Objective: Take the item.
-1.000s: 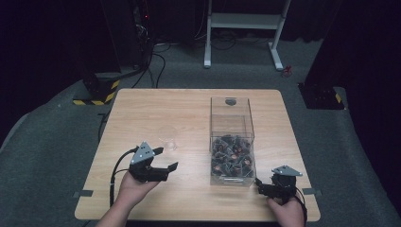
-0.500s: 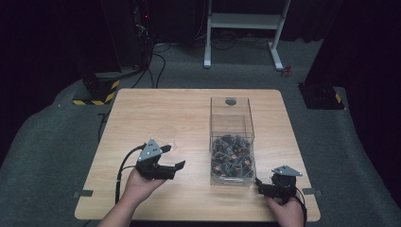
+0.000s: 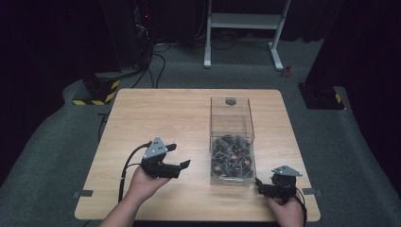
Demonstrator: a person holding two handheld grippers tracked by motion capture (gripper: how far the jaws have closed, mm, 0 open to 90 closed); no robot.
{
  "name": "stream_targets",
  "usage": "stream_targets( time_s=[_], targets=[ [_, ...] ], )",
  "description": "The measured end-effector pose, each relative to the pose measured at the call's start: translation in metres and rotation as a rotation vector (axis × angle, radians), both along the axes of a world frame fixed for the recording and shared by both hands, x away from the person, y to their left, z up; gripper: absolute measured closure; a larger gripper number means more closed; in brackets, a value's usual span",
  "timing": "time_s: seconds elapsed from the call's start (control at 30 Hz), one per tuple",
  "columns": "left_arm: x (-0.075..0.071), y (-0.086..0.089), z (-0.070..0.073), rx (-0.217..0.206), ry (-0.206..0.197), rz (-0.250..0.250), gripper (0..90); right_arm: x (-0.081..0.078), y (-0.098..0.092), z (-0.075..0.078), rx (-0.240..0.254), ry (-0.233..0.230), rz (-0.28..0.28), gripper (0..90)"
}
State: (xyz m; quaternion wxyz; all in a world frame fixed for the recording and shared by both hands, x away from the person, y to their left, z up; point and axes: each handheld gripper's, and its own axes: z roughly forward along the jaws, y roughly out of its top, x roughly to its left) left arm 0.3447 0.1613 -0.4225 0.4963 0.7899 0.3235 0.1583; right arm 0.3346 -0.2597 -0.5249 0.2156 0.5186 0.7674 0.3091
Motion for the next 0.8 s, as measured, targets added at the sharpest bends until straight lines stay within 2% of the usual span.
stream_targets(
  time_s=[0.47, 0.8],
  targets=[
    [0.003, -0.01, 0.003, -0.01, 0.001, -0.027, 20.5, 0.0, 0.0, 0.0, 0.0, 0.0, 0.0, 7.6],
    [0.007, -0.02, 0.011, -0.013, -0.006, -0.053, 21.2, 0.0, 0.001, 0.0, 0.002, 0.002, -0.004, 7.6]
  ],
)
